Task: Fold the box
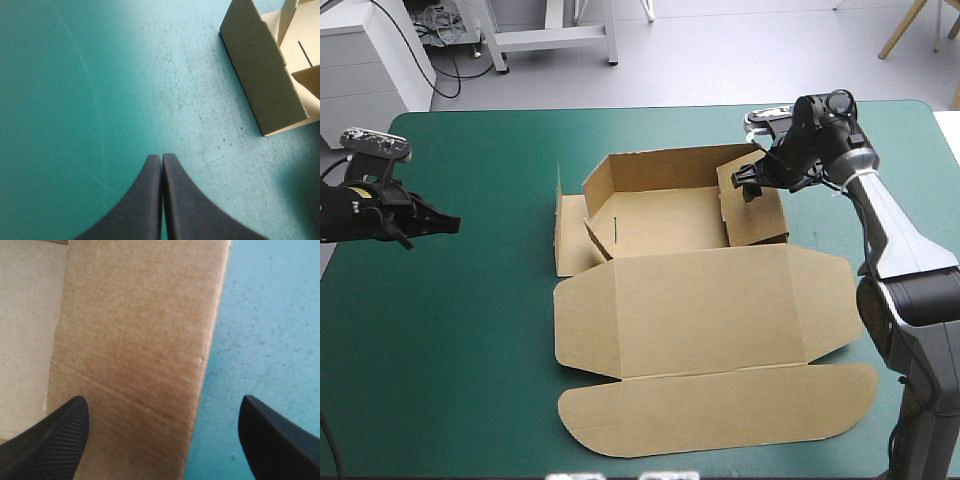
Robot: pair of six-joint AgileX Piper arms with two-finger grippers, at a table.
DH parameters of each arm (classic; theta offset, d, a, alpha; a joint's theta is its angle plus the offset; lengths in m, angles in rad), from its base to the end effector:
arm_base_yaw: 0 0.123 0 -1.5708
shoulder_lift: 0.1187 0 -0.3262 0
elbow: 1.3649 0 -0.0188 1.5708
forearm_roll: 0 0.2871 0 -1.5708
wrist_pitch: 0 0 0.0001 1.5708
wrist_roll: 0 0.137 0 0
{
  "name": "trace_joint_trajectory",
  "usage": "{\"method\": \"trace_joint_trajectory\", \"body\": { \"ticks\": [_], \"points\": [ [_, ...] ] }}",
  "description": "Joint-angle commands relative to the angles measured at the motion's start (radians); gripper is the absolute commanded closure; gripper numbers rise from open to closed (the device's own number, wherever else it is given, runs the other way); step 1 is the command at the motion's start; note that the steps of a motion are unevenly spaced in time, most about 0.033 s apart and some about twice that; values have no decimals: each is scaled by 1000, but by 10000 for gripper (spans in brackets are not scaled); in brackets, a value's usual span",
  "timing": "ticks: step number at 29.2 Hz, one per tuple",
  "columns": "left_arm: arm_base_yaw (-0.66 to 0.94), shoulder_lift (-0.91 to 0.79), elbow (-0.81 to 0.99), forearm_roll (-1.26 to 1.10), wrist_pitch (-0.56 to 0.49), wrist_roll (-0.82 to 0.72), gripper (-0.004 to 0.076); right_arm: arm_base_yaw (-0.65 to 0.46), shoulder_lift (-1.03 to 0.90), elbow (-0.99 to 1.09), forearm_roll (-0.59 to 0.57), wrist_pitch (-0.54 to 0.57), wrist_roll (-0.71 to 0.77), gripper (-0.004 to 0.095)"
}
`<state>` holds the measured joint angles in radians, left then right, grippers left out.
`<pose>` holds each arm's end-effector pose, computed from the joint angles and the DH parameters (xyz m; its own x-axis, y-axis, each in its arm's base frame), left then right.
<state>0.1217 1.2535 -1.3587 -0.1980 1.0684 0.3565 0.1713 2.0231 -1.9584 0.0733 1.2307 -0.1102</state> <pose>0.3017 0.0131 0.4131 -0.7340 0.1655 -0.6587 0.1862 0.9817 0.0393 0.5023 0.0965 0.2949 -0.9010 -0.2425 -0.3597 -0.2724 0.9616 0.0339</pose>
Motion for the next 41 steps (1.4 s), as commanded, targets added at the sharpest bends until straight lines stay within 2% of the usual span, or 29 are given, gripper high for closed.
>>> {"method": "trace_joint_trajectory", "body": {
  "ticks": [1,7,10,13,19,27,33,37,41],
  "points": [
    [-1,-31,-27,-26,-43,-11,734,-3,-29,-27,21,-28,-12,157],
    [-1,-31,-27,-26,-39,-11,734,-3,5,-27,23,-28,-12,168],
    [-1,-31,-27,-26,-39,-11,734,-3,7,-27,23,-28,-12,255],
    [-1,-31,-27,-26,-39,-11,734,-3,7,-27,23,-28,-12,437],
    [-1,-29,-27,-26,-41,-11,734,-3,7,-27,28,-28,-12,929],
    [-1,-29,-15,4,-56,-11,734,-20,-21,-27,32,-28,-12,927],
    [5,-22,40,198,-47,-80,734,-95,-166,-27,126,-26,-134,928],
    [22,-22,115,299,-81,-142,734,-163,-254,-27,183,-26,-183,928],
    [87,-22,218,245,-171,-182,734,-235,-337,-27,220,-26,-221,928]
  ]
}}
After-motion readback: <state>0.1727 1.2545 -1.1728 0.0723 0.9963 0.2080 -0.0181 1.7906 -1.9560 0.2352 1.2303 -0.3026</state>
